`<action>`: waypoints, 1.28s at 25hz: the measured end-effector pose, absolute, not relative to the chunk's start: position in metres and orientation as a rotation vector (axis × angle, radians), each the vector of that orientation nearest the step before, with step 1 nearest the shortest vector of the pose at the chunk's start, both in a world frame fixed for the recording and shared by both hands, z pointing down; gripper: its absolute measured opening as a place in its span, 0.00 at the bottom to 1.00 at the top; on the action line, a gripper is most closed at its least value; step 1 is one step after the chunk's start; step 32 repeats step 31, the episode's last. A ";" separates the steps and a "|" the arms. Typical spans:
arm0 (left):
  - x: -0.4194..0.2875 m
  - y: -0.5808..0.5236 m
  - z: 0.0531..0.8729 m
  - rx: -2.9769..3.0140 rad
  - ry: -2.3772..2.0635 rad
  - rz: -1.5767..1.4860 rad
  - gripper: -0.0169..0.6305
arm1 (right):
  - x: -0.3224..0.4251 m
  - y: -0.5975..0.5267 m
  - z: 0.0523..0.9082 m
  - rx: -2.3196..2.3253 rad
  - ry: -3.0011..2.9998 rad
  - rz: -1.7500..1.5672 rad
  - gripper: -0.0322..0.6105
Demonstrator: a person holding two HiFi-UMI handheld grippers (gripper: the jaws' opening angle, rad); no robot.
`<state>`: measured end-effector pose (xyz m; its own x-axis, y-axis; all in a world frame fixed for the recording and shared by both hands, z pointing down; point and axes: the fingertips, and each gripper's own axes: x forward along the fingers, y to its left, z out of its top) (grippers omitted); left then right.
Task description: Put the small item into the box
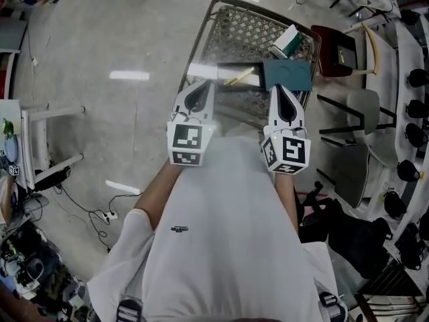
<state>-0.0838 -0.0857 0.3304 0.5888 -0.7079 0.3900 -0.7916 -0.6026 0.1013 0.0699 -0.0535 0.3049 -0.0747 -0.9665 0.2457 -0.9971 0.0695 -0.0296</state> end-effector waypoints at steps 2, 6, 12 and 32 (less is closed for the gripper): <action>-0.086 -0.084 0.328 2.555 -1.240 0.446 0.03 | 0.069 -0.053 0.303 2.020 -2.177 0.280 0.06; -0.086 -0.080 0.323 2.556 -1.247 0.430 0.03 | 0.068 -0.047 0.302 2.000 -2.179 0.273 0.06; -0.090 -0.072 0.323 2.565 -1.229 0.423 0.03 | 0.062 -0.038 0.306 2.002 -2.171 0.278 0.06; -0.097 -0.061 0.308 2.561 -1.186 0.359 0.03 | 0.049 -0.026 0.301 2.006 -2.205 0.264 0.06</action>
